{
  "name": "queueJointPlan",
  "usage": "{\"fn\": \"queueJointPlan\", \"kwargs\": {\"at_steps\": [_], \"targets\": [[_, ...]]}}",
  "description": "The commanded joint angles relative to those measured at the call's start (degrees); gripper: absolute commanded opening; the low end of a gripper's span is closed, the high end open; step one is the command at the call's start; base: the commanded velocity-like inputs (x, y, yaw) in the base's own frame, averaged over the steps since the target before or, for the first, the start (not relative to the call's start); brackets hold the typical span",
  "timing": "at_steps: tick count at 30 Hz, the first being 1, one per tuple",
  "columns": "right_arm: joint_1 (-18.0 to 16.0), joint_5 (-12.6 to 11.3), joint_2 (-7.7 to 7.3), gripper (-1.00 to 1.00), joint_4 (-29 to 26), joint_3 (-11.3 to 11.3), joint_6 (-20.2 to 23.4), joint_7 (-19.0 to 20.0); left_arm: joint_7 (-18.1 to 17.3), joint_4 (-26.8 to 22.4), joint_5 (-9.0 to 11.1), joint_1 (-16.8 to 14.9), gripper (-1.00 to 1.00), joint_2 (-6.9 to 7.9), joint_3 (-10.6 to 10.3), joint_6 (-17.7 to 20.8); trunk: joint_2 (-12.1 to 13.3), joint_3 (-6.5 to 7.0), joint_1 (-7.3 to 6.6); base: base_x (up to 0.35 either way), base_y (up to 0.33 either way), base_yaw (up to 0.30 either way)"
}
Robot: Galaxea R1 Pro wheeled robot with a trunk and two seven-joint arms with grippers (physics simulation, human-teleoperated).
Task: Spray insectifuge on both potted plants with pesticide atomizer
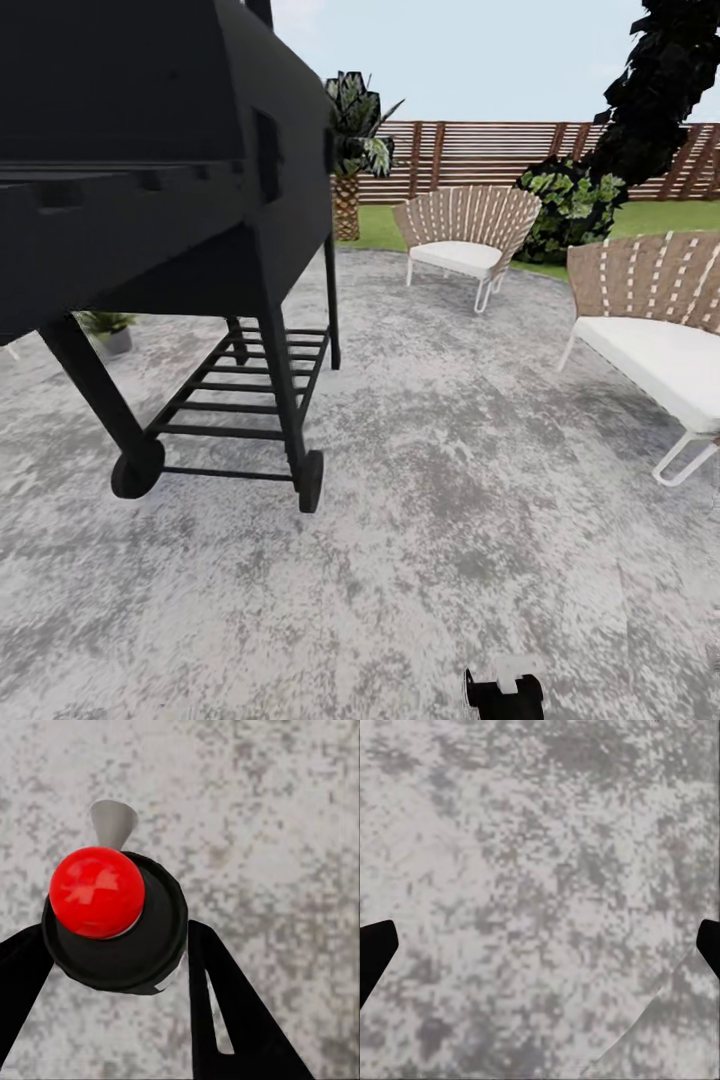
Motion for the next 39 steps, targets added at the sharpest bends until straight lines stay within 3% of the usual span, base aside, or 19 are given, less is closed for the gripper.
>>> {"fn": "queueJointPlan", "kwargs": {"at_steps": [1, 32, 39], "targets": [[-0.05, -0.45, 0.0, 1.0, 0.03, 0.49, -0.14, -0.14, -0.22, 0.02, -0.57, -0.03, -1.0, -0.03, 0.49, -0.21, -0.01, -0.08, 0.02, 0.319, -0.107, -0.294], [-0.07, -0.45, 0.01, 1.0, 0.03, 0.49, -0.14, -0.14, -0.22, 0.02, -0.49, -0.03, -1.0, 0.05, 0.58, -0.21, -0.01, -1.09, 0.02, 0.287, -0.152, -0.294], [-0.05, -0.23, 0.48, 1.0, 0.05, 0.68, -0.11, -0.01, -0.22, 0.02, -0.48, -0.03, -1.0, 0.14, 0.67, -0.21, -0.01, -1.2, 0.02, 0.325, -0.026, -0.082]]}}
